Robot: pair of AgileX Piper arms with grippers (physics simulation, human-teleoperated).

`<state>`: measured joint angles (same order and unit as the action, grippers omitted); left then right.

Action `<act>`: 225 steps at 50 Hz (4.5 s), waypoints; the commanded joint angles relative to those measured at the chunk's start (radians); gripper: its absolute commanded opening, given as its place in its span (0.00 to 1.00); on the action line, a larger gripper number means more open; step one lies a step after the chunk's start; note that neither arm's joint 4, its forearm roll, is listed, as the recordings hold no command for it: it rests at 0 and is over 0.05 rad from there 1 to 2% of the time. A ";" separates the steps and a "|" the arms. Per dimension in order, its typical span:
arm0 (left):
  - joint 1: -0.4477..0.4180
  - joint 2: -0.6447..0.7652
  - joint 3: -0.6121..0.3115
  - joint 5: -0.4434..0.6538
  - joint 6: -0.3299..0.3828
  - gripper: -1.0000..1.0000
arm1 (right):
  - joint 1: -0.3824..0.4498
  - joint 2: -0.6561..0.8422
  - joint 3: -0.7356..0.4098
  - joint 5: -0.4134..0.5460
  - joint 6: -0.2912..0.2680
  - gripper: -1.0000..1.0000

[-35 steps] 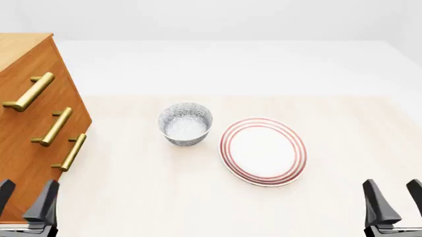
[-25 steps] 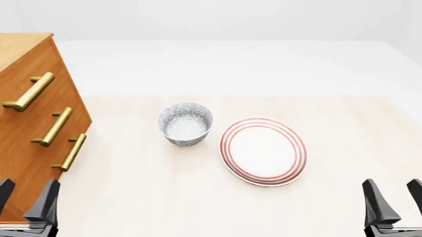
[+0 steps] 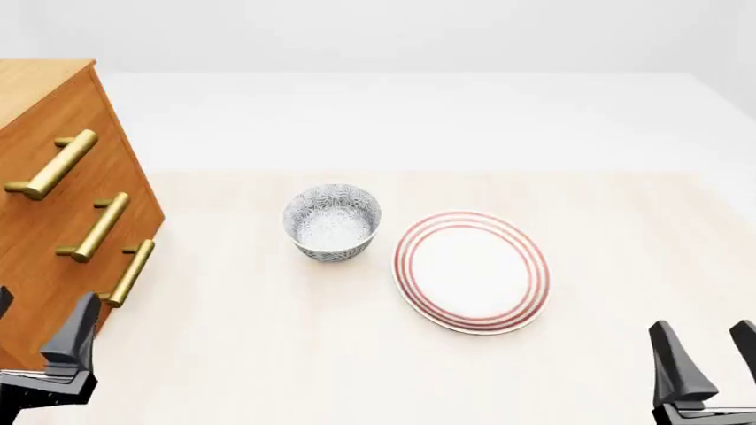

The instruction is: Open the top drawer of the cabinet.

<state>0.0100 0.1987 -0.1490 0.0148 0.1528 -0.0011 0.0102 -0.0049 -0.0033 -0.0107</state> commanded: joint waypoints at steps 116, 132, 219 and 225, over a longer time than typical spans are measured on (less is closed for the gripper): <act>0.141 0.808 -0.165 -0.657 1.320 1.00 | 0.000 -0.001 0.000 -0.001 -0.007 1.00; 0.176 0.936 -0.201 -0.743 1.351 1.00 | 0.000 -0.001 0.000 -0.001 -0.007 1.00; 0.229 1.085 -0.198 -0.906 1.468 0.00 | 0.000 -0.001 0.000 -0.001 -0.007 1.00; 0.207 1.073 -0.203 -0.893 1.467 0.00 | 0.000 -0.001 0.000 -0.001 -0.007 1.00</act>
<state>0.2458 1.2749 -0.3978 -0.9044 1.6005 -0.0012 0.0094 -0.0046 -0.0045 -0.0175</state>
